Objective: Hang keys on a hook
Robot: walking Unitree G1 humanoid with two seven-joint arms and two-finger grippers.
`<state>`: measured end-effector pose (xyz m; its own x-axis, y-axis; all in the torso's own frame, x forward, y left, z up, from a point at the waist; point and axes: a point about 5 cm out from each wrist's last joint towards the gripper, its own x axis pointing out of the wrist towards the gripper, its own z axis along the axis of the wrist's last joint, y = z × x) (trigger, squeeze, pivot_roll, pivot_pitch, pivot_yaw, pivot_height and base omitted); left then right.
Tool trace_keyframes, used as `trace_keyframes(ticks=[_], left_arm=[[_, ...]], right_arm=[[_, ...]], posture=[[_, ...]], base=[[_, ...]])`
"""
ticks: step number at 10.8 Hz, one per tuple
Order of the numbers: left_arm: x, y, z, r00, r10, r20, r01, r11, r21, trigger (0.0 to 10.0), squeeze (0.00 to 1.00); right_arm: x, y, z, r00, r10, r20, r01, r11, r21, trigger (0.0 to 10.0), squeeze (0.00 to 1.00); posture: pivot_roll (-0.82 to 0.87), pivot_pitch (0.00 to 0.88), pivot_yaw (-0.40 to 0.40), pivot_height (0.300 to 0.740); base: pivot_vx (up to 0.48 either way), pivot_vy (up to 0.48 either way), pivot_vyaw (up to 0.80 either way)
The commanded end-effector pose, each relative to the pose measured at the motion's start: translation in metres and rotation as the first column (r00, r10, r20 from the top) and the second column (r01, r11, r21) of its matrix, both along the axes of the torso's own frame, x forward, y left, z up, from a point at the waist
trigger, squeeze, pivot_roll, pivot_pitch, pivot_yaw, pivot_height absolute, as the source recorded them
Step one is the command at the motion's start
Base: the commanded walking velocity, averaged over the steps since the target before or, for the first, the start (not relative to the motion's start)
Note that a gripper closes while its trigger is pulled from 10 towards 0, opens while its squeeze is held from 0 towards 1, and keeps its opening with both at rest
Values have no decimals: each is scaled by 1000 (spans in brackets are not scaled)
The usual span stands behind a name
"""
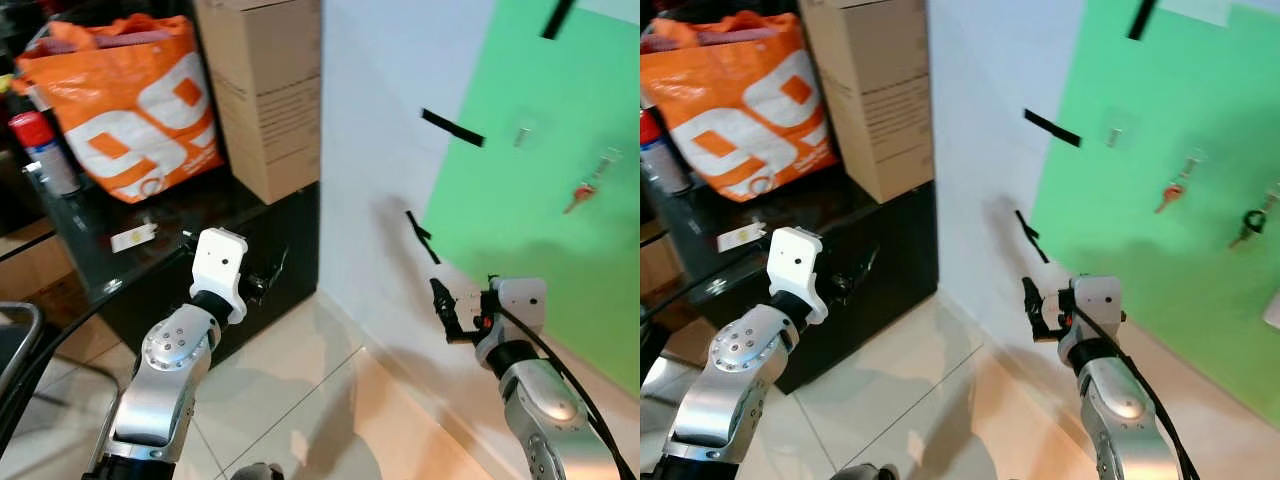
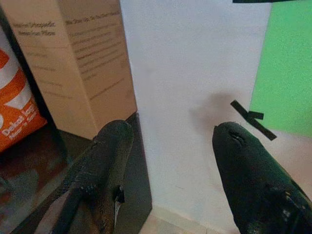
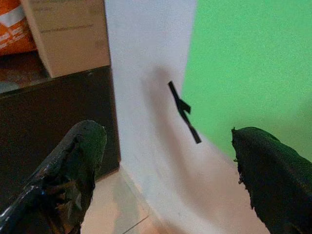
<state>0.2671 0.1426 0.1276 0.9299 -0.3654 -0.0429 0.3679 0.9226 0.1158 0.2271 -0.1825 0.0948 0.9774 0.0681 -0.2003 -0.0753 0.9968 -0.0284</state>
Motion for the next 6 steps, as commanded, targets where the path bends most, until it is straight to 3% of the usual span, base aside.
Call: trace_keyframes(ticks=[1,3,5,6], left_arm=[[-1,1,0,1000,13,9,-13,1000,11,10000,0],[-3,4,-1,999,33,7,-33,999,3,10000,0],[-5,5,-2,999,41,3,-41,999,-1,10000,0],[-6,7,-2,999,47,1,-47,999,-1,10000,0]], right_arm=[[1,1,-2,1000,9,-9,-9,1000,-6,10000,1000],[6,5,1,998,51,25,-50,999,-21,10000,1000],[7,10,3,993,110,46,-108,993,-38,10000,1000],[9,11,4,990,129,47,-127,991,-45,10000,1000]], posture=[[-105,0,6,740],[-99,0,-5,740],[-94,0,-10,740],[-87,0,-19,740]], base=[[0,0,656],[120,0,559],[274,0,0],[337,0,563]])
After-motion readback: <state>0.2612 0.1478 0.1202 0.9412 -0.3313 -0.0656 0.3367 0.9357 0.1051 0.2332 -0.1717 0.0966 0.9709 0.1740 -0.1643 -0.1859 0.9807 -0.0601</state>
